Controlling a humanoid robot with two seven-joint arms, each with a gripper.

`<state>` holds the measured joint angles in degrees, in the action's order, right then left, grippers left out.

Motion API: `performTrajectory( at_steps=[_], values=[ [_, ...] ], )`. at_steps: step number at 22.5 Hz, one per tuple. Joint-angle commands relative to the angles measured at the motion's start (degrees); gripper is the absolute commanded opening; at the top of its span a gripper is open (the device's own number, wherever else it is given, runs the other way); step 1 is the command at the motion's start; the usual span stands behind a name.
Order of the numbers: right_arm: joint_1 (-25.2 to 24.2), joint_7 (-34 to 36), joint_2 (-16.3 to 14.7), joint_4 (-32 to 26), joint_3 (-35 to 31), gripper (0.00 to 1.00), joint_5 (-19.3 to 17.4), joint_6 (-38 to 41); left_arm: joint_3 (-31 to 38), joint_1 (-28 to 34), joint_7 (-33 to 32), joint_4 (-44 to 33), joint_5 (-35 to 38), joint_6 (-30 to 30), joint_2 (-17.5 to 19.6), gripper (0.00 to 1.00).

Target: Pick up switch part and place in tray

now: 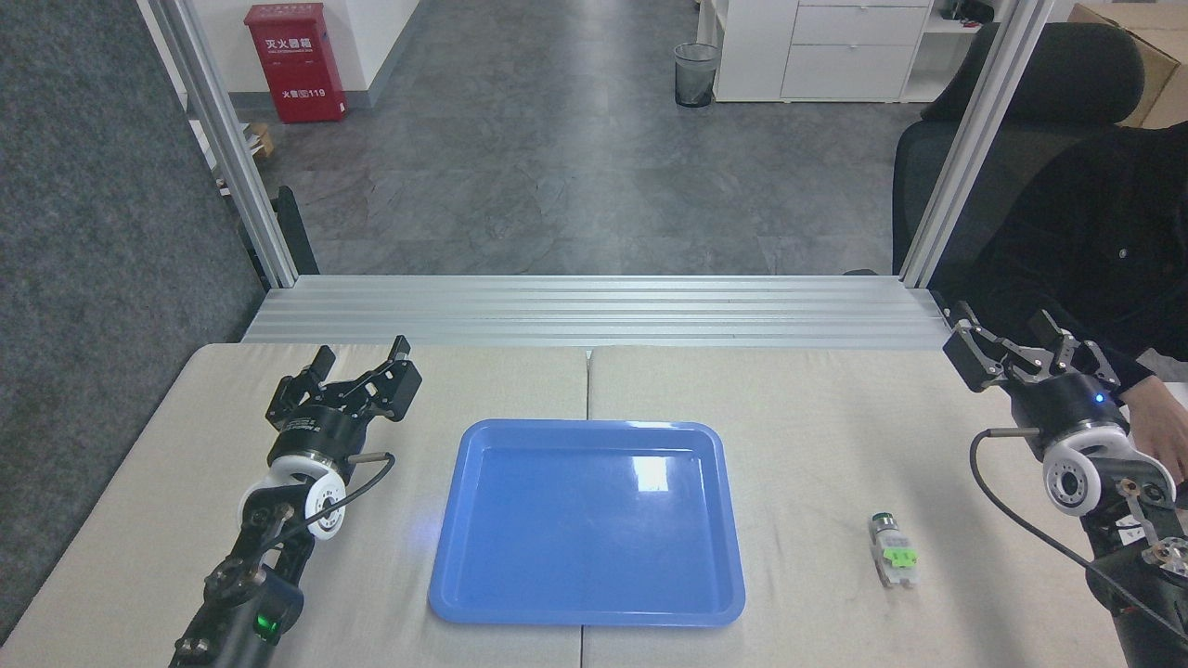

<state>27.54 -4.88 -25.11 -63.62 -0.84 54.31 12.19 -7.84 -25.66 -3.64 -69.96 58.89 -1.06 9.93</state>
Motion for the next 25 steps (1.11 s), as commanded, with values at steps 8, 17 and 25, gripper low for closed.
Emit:
performTrajectory(
  at_steps=[8,17,25],
  values=[
    [-0.82,0.67,0.06,0.25,-1.36,0.98,-0.35,0.46,0.02,0.00,0.04,0.00,0.00,0.01,0.00,1.00],
    [-0.73,0.58,-0.29,0.16,-1.18,0.98,-0.35,0.72,-0.07,0.00,0.04,0.00,0.00,0.01,0.00,1.00],
    [-0.73,0.49,0.23,0.16,-1.01,0.96,-0.17,4.51,0.02,0.00,0.04,0.00,0.00,0.01,0.00,1.00]
  ],
)
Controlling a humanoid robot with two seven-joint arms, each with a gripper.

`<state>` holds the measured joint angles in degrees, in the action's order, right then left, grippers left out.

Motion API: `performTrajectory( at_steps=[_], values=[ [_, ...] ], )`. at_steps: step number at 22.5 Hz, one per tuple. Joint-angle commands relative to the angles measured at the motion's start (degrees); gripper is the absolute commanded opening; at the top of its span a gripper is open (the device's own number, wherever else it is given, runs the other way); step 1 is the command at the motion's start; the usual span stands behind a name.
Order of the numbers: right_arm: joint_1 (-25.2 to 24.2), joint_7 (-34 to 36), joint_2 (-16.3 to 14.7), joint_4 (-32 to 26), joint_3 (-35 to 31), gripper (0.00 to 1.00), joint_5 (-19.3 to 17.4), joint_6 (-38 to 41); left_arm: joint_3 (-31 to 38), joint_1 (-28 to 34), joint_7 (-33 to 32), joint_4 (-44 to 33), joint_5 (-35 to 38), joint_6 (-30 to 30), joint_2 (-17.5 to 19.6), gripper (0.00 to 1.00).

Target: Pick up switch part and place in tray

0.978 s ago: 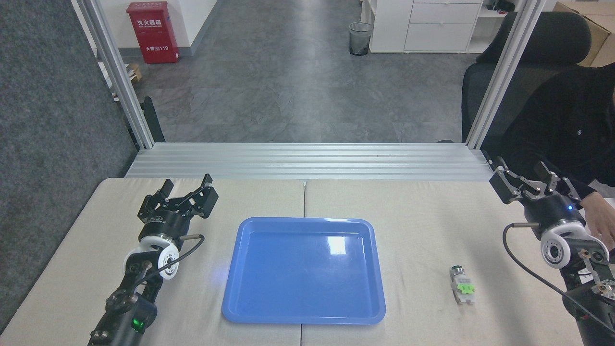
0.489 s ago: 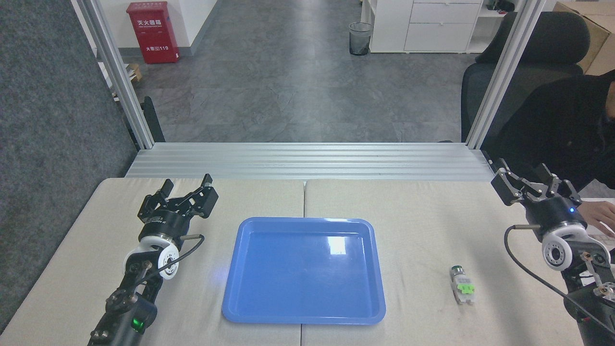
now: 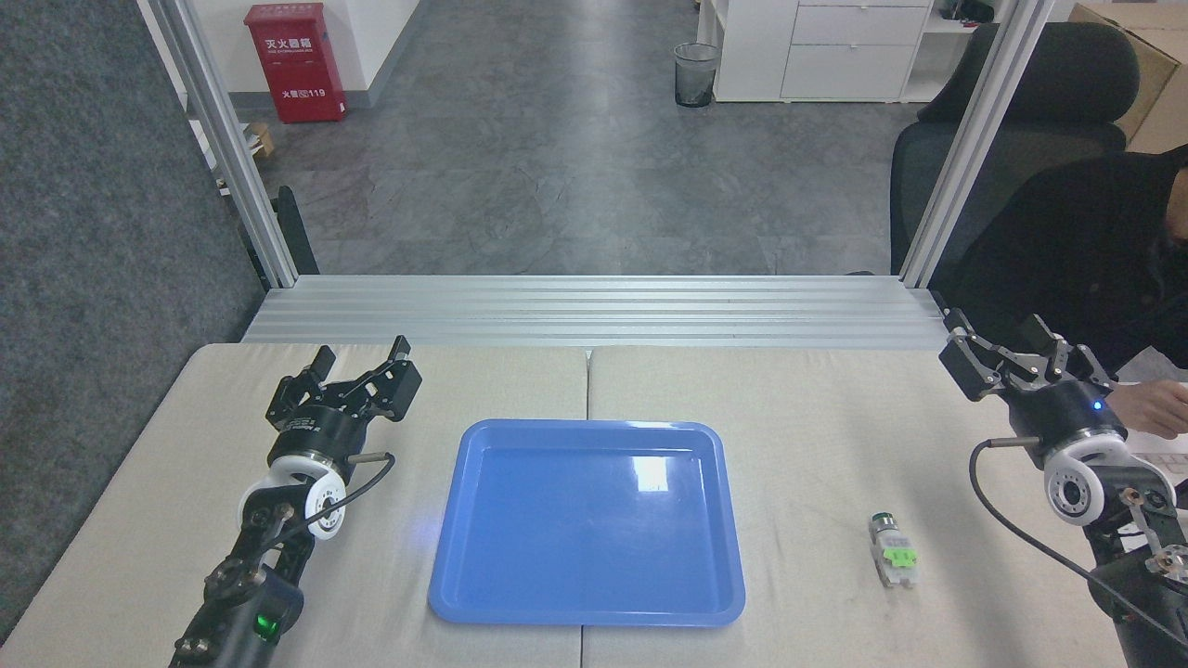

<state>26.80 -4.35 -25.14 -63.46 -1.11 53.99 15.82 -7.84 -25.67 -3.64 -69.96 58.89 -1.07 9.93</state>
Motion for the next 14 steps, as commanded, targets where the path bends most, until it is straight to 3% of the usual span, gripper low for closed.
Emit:
performTrajectory(
  at_steps=[1,14],
  values=[
    [0.01,-0.04,0.26,0.00,-0.82,0.95,0.15,0.79,0.02,0.00,0.04,0.00,0.00,0.01,0.00,1.00],
    [-1.48,-0.39,0.09,0.27,-0.30,0.92,0.76,-3.25,0.02,0.00,0.04,0.00,0.00,0.01,0.00,1.00]
  ],
)
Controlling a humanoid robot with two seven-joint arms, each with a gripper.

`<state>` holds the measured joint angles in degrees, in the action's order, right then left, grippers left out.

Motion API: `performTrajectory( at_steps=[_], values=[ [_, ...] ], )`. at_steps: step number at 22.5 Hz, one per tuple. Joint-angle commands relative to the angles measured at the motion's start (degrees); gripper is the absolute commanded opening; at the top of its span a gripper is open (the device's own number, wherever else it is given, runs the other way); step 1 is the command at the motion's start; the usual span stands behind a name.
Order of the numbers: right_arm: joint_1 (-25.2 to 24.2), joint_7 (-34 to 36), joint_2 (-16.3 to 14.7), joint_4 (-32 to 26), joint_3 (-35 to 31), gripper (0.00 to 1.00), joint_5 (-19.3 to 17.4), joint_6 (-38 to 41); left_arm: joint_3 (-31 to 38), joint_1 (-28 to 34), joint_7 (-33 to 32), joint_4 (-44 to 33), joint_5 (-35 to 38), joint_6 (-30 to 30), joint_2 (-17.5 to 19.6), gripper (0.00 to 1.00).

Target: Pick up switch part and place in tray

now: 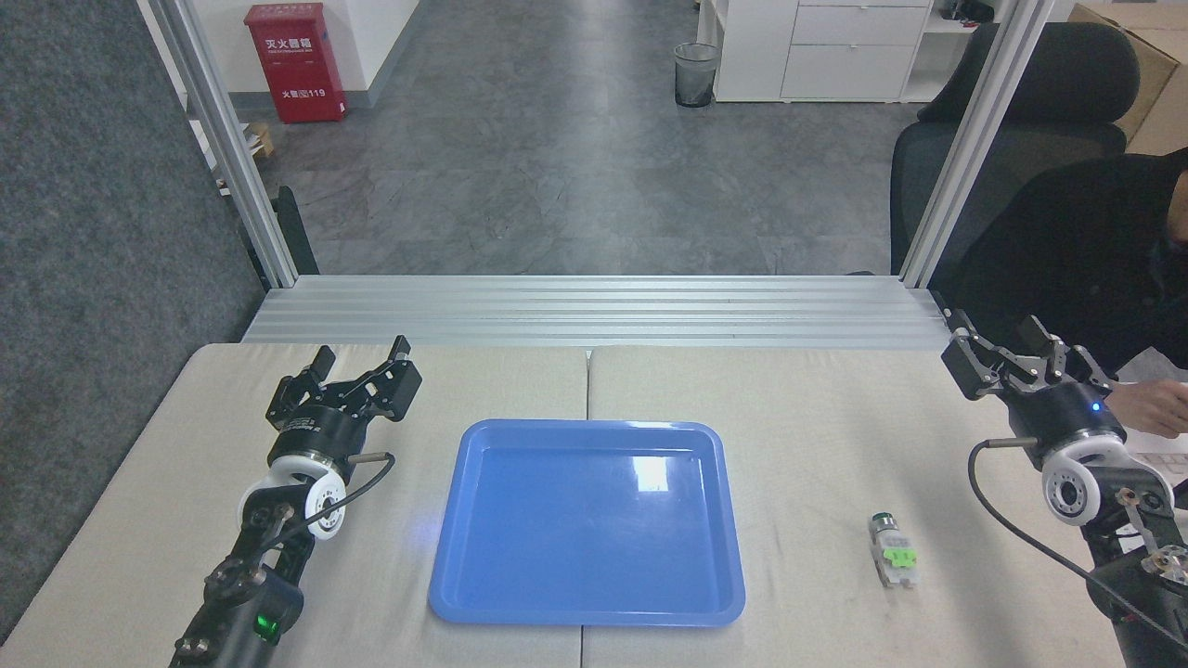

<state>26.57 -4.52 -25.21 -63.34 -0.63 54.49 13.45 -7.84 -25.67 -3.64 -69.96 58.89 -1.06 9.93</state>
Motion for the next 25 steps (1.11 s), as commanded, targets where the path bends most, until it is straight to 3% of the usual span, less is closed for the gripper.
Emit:
performTrajectory(
  at_steps=[1,4,6,10,17,25],
  values=[
    [-1.52,-0.23,0.25,0.15,-0.69,0.92,0.18,-0.79,0.02,0.00,0.04,0.00,0.00,0.01,0.00,1.00],
    [-3.10,-1.28,0.51,-0.37,-0.43,0.92,0.09,-0.53,0.02,0.00,0.04,0.00,0.00,0.01,0.00,1.00],
    [-4.50,-2.25,1.04,-4.21,-0.86,0.91,-0.35,-0.62,0.02,0.00,0.04,0.00,0.00,0.01,0.00,1.00],
    [-13.98,-5.24,1.22,-13.28,-1.74,0.90,-0.61,-0.70,0.02,0.00,0.04,0.00,0.00,0.01,0.00,1.00],
    [-21.55,-5.42,2.71,-12.33,-1.04,0.90,-0.26,-0.36,0.02,0.00,0.04,0.00,0.00,0.01,0.00,1.00],
    [-23.93,-5.68,3.68,-11.98,0.45,0.90,0.62,0.26,0.02,0.00,0.04,0.00,0.00,0.01,0.00,1.00]
  ],
)
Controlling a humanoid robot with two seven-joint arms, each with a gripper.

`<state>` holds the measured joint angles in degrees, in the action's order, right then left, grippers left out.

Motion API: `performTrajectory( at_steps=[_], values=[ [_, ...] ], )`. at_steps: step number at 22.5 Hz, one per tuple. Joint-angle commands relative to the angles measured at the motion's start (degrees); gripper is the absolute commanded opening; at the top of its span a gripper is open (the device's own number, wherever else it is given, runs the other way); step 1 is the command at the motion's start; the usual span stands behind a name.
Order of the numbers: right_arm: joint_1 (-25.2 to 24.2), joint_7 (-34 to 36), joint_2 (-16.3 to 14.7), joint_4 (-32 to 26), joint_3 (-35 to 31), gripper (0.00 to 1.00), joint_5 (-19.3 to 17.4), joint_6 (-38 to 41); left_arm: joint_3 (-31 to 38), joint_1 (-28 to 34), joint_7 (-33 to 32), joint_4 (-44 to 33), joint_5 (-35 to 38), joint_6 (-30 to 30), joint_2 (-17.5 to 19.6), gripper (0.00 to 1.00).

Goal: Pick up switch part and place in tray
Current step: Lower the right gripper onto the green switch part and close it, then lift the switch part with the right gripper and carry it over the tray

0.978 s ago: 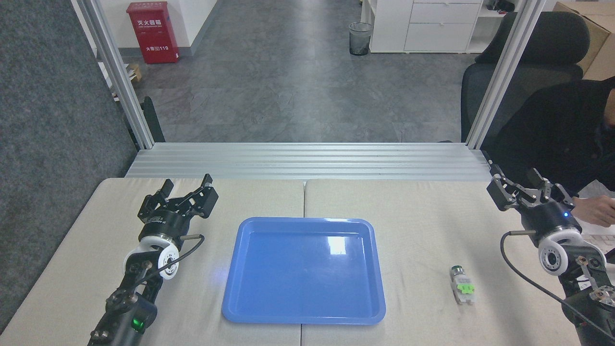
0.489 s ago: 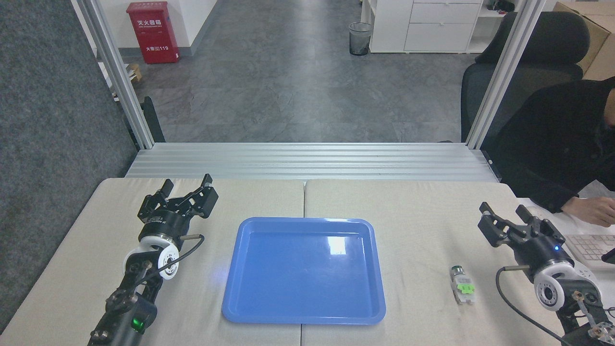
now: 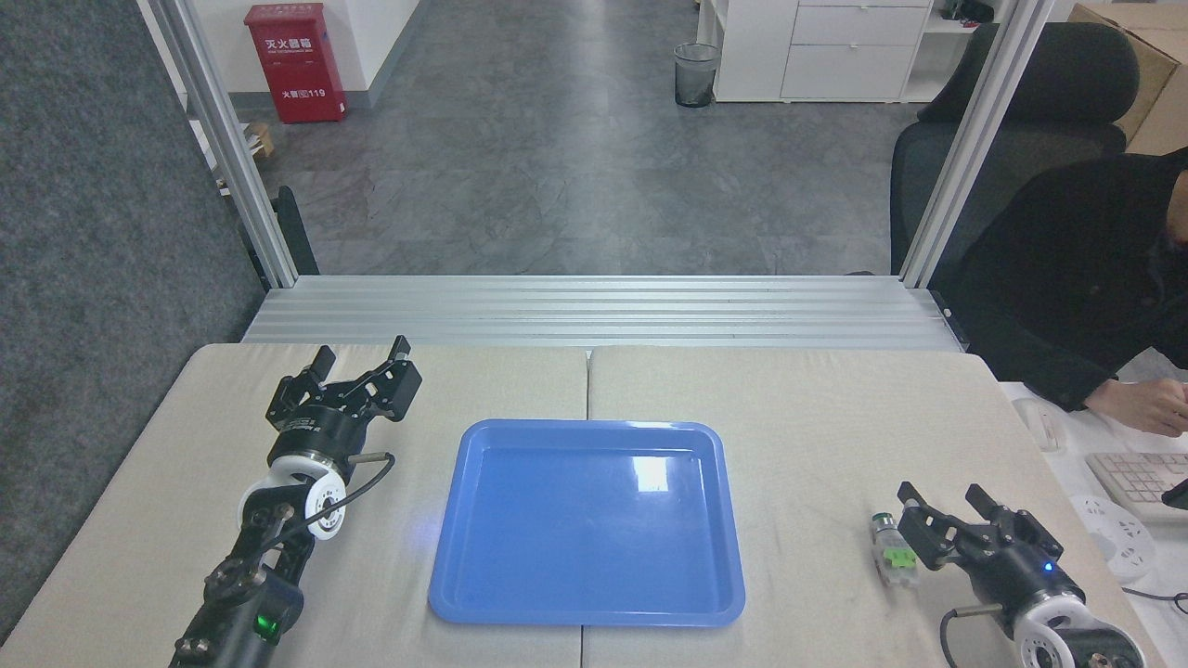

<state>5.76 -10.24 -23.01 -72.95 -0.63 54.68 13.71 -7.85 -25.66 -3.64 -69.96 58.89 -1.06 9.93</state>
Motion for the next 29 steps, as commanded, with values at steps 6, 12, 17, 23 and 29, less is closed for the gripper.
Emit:
performTrajectory(
  at_steps=[6,12,17,23,29],
  values=[
    [-3.82,-0.04,2.80,-0.53,1.16,0.90,0.78,-0.26,0.02,0.00,0.04,0.00,0.00,0.01,0.00,1.00],
    [-3.74,-0.04,3.32,0.35,2.91,0.89,1.31,-0.53,0.02,0.00,0.04,0.00,0.00,0.01,0.00,1.00],
    [-3.39,-0.21,3.15,0.44,3.00,0.81,1.66,-0.44,-0.06,0.00,0.04,0.00,0.00,0.01,0.00,1.00],
    [-3.30,-0.92,3.33,0.44,5.02,0.75,3.06,-0.53,-0.06,0.00,0.04,0.00,0.00,0.01,0.00,1.00],
    [-3.47,-0.92,3.24,0.53,5.90,0.64,3.85,-1.14,0.02,0.00,0.04,0.00,0.00,0.01,0.00,1.00]
  ],
)
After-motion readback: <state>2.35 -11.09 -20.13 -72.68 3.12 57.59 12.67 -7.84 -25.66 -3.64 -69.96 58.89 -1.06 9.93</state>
